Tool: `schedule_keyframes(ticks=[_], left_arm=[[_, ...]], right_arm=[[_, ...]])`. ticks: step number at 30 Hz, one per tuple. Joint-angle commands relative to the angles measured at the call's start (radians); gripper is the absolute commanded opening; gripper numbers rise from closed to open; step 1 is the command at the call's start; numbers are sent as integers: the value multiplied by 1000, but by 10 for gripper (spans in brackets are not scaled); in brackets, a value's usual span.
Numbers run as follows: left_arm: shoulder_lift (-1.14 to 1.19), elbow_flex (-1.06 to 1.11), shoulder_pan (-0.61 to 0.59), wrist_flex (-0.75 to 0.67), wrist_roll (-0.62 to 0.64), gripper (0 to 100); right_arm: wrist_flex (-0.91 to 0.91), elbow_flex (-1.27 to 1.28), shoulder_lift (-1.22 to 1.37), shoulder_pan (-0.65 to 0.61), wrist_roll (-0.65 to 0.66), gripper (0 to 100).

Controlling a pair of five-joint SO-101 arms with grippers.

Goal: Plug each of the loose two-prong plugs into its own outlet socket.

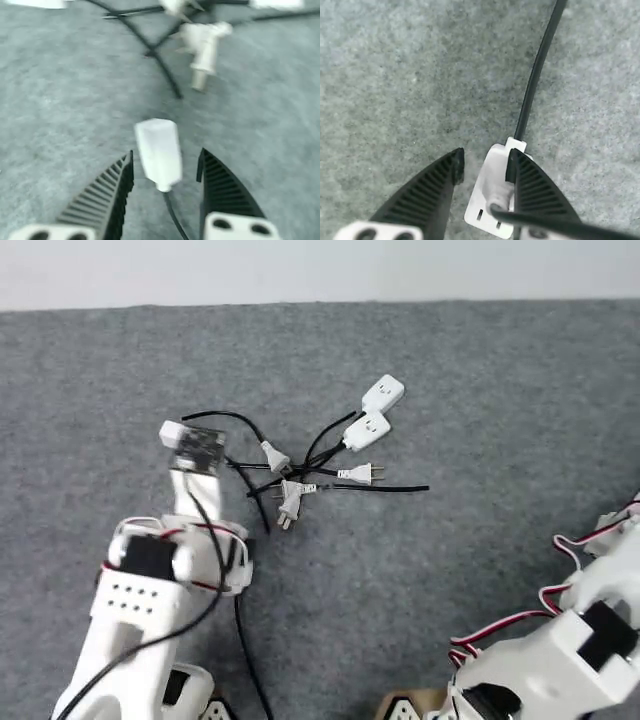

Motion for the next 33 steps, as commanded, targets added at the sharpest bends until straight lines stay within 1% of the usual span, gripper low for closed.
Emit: schedule_keyframes(ticks=[1, 4, 7, 10, 12, 18, 21, 26, 28, 33], left_arm=[[-17, 1, 184, 14, -9, 194], [66, 4, 238, -54, 46, 134], [224, 4, 235, -175, 58, 63], [408, -5, 232, -262, 57, 54], [480, -21, 230, -292, 57, 54], [485, -24, 229, -298, 57, 55], [485, -24, 195, -301, 57, 65], [485, -22, 100, -295, -2, 194], [482, -12, 89, -298, -8, 197], [485, -1, 115, -296, -32, 171]], right_arm=[[12, -6, -7, -16, 21, 139], [12, -6, -7, -16, 21, 139], [12, -6, -5, -16, 21, 139], [12, -6, -5, -15, 21, 139], [12, -6, -5, -15, 21, 139], [10, -6, -5, -15, 21, 139], [8, -6, -5, -16, 21, 139], [7, -6, -5, -30, 21, 139], [10, -6, -5, -33, 21, 139], [13, -6, -13, -33, 21, 139]])
